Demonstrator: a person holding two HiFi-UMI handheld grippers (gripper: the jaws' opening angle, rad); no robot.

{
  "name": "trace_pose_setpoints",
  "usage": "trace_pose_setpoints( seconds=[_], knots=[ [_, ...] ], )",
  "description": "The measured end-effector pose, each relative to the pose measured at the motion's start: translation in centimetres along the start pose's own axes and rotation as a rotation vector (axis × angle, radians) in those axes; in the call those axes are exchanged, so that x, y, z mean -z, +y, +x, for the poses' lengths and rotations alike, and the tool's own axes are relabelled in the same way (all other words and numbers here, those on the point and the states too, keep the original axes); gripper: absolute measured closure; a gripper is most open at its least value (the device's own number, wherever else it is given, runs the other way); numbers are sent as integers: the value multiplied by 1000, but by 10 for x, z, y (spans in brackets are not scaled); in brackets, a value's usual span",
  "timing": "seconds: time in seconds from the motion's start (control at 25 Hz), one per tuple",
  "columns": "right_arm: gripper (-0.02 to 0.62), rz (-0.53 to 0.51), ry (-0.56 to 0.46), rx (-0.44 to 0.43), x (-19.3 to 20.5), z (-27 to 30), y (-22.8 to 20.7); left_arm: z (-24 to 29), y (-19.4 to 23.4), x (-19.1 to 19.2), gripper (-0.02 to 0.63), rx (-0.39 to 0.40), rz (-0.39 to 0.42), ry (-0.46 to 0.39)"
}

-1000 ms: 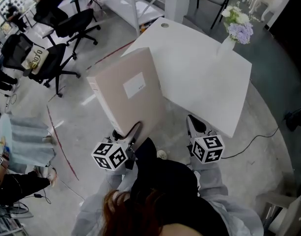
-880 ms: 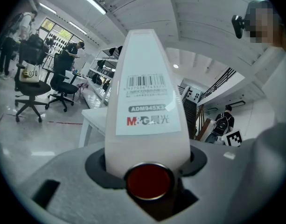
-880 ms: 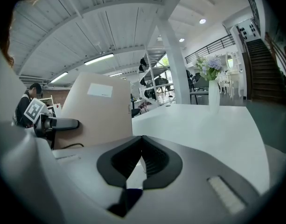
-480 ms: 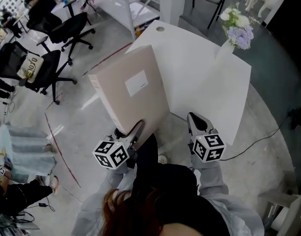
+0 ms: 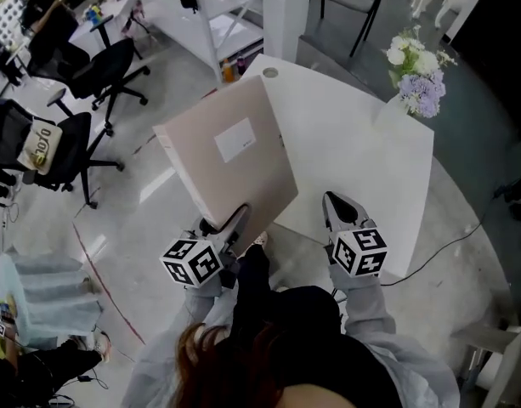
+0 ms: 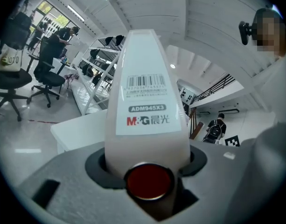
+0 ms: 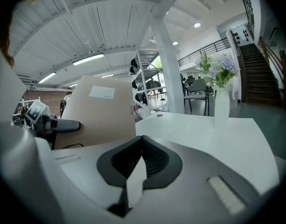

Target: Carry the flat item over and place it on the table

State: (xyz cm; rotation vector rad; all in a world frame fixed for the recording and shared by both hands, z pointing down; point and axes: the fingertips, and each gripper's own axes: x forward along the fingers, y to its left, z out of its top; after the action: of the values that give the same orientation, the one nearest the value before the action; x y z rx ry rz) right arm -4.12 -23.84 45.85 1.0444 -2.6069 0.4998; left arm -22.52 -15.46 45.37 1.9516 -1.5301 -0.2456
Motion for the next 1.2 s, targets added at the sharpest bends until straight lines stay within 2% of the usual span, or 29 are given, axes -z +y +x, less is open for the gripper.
trace_pose_setpoints(
  seconds=[0.32, 0.68, 0.88, 1.2],
  knots=[
    [584, 8, -6, 45, -32, 57, -3, 42, 41, -42, 332, 55, -9, 40],
    [584, 37, -33, 135, -48, 96, -15, 85, 78, -73, 331, 131, -32, 82],
    [584, 55, -59, 197, -51, 110, -24, 105, 92, -78, 331, 190, -38, 122],
    [584, 106, -28, 260, -47, 105, -39, 139, 96, -72, 330, 299, -124, 234]
  ],
)
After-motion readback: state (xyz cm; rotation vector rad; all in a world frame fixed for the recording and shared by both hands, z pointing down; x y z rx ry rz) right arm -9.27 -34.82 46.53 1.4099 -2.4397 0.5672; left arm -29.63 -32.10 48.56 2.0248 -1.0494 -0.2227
